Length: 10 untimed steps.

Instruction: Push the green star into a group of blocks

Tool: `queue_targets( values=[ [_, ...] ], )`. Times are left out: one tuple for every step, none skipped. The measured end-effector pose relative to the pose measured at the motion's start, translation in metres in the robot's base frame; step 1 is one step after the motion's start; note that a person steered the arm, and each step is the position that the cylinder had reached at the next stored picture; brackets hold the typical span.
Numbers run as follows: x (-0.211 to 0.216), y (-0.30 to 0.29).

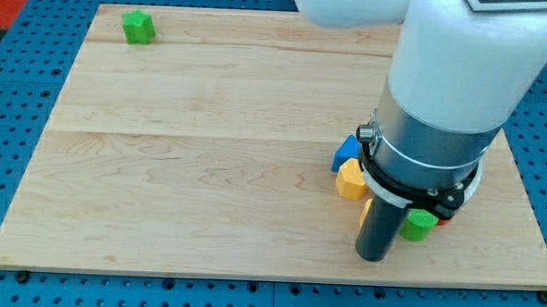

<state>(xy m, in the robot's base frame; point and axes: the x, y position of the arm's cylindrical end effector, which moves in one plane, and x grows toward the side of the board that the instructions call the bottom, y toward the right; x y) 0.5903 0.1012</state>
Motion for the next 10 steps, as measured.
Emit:
queue_targets(
  values=[
    [0.005, -0.069],
    [-0.048, -0.153],
    [-0.147, -0.153],
    [-0.255, -0.142],
    [-0.33, -0.157],
    [-0.378, -0.236],
    [-0.399, -0.319],
    [-0.385, -0.391],
    [-0.336, -0.385],
    [-0.335, -0.341]
  ],
)
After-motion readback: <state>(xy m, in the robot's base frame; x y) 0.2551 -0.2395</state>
